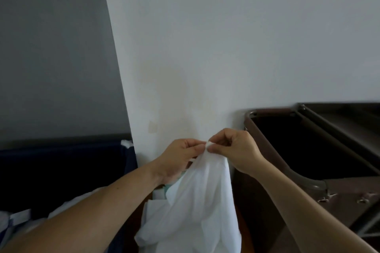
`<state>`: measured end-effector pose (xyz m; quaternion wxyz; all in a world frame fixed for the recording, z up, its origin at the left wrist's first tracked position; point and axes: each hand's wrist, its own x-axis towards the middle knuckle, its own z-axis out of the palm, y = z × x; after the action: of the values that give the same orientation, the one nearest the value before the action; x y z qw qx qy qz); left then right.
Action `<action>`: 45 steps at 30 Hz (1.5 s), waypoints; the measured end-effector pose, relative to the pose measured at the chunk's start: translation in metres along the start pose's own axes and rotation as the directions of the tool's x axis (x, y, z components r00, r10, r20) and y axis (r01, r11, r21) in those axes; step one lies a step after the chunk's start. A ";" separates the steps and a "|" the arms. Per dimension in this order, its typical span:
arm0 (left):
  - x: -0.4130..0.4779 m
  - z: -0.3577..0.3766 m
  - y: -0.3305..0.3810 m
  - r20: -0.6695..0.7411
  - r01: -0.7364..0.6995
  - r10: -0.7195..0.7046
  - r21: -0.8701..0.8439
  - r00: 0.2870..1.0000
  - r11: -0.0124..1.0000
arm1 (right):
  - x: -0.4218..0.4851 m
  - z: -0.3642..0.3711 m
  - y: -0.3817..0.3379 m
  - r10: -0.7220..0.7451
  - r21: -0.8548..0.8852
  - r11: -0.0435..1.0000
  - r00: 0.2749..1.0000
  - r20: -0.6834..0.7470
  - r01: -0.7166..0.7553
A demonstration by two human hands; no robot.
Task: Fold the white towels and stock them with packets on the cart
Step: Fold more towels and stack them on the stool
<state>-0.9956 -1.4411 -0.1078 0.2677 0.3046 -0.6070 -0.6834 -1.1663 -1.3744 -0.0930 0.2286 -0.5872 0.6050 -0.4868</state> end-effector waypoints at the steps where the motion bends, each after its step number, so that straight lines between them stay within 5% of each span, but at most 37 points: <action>1: -0.001 0.001 0.000 -0.003 -0.009 0.009 0.002 1.000 1.000 | -0.001 0.001 0.001 -0.011 0.005 1.000 1.000 -0.014 0.011; 6: -0.005 0.002 -0.004 0.065 -0.081 0.081 -0.001 0.995 0.997 | 0.000 0.003 0.009 0.006 -0.026 1.000 0.996 -0.093 -0.009; 12: -0.003 0.009 -0.006 -0.064 -0.290 0.316 0.256 0.947 0.922 | -0.001 0.007 0.011 0.032 -0.062 0.998 0.997 0.068 -0.028; 18: 0.009 0.011 -0.002 -0.241 -0.295 0.398 0.371 0.885 0.881 | 0.009 0.010 0.005 0.048 -0.137 0.989 0.996 -0.081 -0.059; 21: 0.014 0.004 0.001 -0.225 -0.306 0.444 0.463 0.867 0.832 | 0.022 0.003 -0.009 0.049 -0.010 0.999 0.978 -0.200 -0.052; 30: 0.027 -0.021 0.044 -0.100 -0.503 0.811 0.739 0.577 0.449 | 0.087 -0.038 -0.120 -0.062 0.301 0.934 0.917 -0.394 0.193; 36: 0.026 -0.034 0.084 -0.046 -0.343 0.689 0.842 0.723 0.416 | 0.093 -0.047 -0.158 -0.002 0.485 0.864 0.964 -0.265 0.135; 41: 0.031 -0.011 0.125 -0.126 -0.412 0.607 0.627 0.785 0.662 | 0.097 -0.075 -0.210 -0.145 0.531 0.803 0.953 -0.265 0.269; 45: 0.032 -0.007 0.118 0.026 -0.457 0.517 0.507 0.855 0.731 | 0.092 -0.076 -0.198 -0.115 0.507 0.843 0.982 -0.150 0.176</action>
<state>-1.0124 -1.4831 0.0064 0.3853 0.2321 -0.8031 -0.3908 -1.1527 -1.4039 0.1361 0.3057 -0.5195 0.4171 -0.6802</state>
